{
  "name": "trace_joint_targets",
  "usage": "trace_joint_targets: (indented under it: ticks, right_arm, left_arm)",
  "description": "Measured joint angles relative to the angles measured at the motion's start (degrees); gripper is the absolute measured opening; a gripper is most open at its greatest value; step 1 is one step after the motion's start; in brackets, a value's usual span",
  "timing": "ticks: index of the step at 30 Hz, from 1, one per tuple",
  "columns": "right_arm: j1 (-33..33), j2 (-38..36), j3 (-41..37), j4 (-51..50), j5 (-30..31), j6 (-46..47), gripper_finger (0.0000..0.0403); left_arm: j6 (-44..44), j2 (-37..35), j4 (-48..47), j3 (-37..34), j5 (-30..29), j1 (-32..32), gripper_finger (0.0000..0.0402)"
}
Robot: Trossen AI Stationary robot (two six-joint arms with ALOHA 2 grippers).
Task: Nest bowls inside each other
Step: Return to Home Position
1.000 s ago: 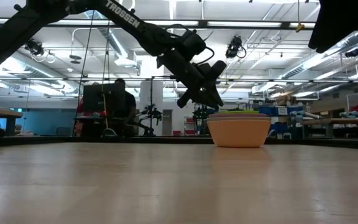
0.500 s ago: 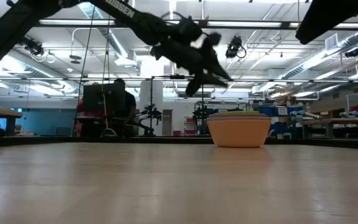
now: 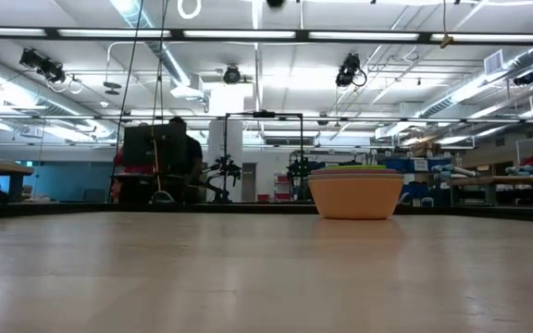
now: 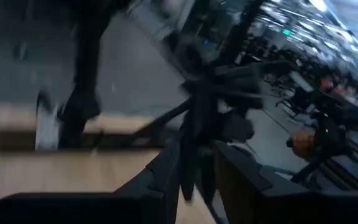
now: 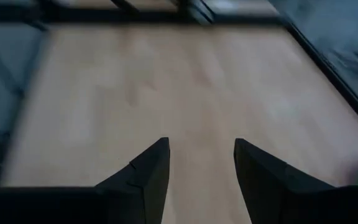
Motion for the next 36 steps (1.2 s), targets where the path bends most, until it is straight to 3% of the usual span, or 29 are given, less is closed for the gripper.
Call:
trace_joint_targets:
  ticks: [4,9,13,16,18,23,31,36]
  right_arm:
    - [-3.7,-0.2,0.0,17.5,-11.2,-15.2,0.0166]
    - [-11.5,-0.9,0.5,35.4,-32.0,-27.4,0.0166]
    - [-18.9,-2.3,5.7,38.2,-46.1,-30.6,0.0166]
    - [-23.6,-3.8,12.0,31.6,-53.8,-32.9,0.0166]
    - [-25.7,-5.1,17.1,22.8,-55.3,-34.9,0.0166]
    - [-26.8,-10.3,25.6,6.4,-51.7,-38.3,0.0166]
    - [-24.3,-21.6,25.7,-1.9,-49.9,-39.3,0.0166]
    - [-22.6,-28.3,19.6,-2.0,-46.4,-37.7,0.0166]
  left_arm:
    - [3.7,-6.5,-0.1,0.0,-3.3,-3.8,0.0104]
    - [9.8,-14.8,-2.8,0.0,-7.1,-9.6,0.0103]
    - [14.5,-21.4,-10.9,0.0,-16.1,-13.2,0.0103]
    - [17.2,-26.4,-17.9,0.0,-26.4,-15.0,0.0103]
    - [18.1,-29.8,-20.6,-0.3,-31.0,-15.8,0.0103]
    - [17.8,-39.7,-19.8,-7.8,-33.4,-16.6,0.0103]
    - [11.1,-58.5,-8.9,-30.4,-36.6,-16.6,0.0103]
    - [7.9,-69.5,-2.7,-42.0,-38.6,-16.6,0.0103]
